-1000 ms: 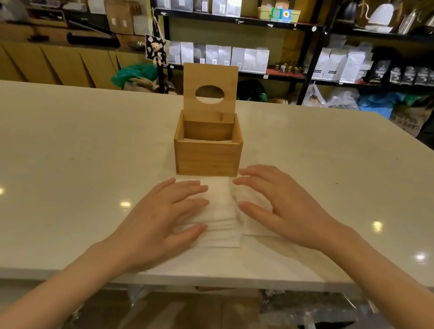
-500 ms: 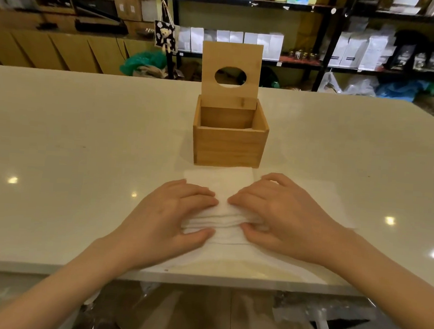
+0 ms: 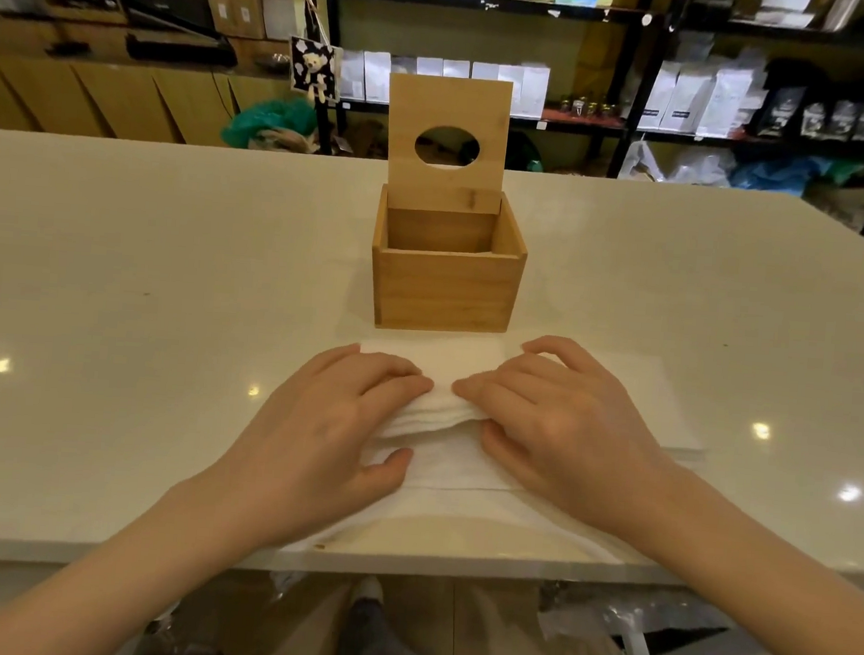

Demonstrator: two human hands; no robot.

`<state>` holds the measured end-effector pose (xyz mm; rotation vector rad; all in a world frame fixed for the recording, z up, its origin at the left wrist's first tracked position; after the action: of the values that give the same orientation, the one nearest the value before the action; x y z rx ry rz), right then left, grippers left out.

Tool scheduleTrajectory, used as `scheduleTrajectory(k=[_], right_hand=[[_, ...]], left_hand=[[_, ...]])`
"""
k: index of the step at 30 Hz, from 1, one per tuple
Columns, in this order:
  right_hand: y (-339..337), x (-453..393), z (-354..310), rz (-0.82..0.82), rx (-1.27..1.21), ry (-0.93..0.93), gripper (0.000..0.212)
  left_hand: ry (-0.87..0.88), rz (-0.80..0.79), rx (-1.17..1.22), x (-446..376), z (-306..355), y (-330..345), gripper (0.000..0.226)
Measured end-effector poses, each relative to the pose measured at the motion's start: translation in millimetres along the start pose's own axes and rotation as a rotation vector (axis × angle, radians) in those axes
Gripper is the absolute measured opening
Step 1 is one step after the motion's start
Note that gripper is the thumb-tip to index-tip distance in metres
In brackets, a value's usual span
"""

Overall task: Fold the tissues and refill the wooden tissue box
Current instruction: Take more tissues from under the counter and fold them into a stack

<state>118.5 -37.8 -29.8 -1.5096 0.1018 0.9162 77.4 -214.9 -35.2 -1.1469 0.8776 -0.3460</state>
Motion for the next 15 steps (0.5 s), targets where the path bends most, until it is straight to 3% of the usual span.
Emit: scheduleTrajectory(k=[7,15], right_hand=[[0.2,18.0,-10.1,0.144,0.146,-0.180,0.015],[2.7,24.6,-10.2,0.010,0.073,-0.150,0.023]], left_hand=[[0.056,0.017,-0.025,5.8,0.3,4.1,0.043],[0.235,0.087,-0.051,12.4,4.6,8.5,0.033]])
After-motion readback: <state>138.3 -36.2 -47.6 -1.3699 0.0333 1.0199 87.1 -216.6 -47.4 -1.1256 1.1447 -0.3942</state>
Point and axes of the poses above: each hand's wrist, its own x-axis away from the middle knuckle, its own y-axis out of the palm, z = x × y, the point moved 2 cm from there along -x, towards the middle knuckle, and after that the axes turned 7 degrees about z, right-handed, at the moved point
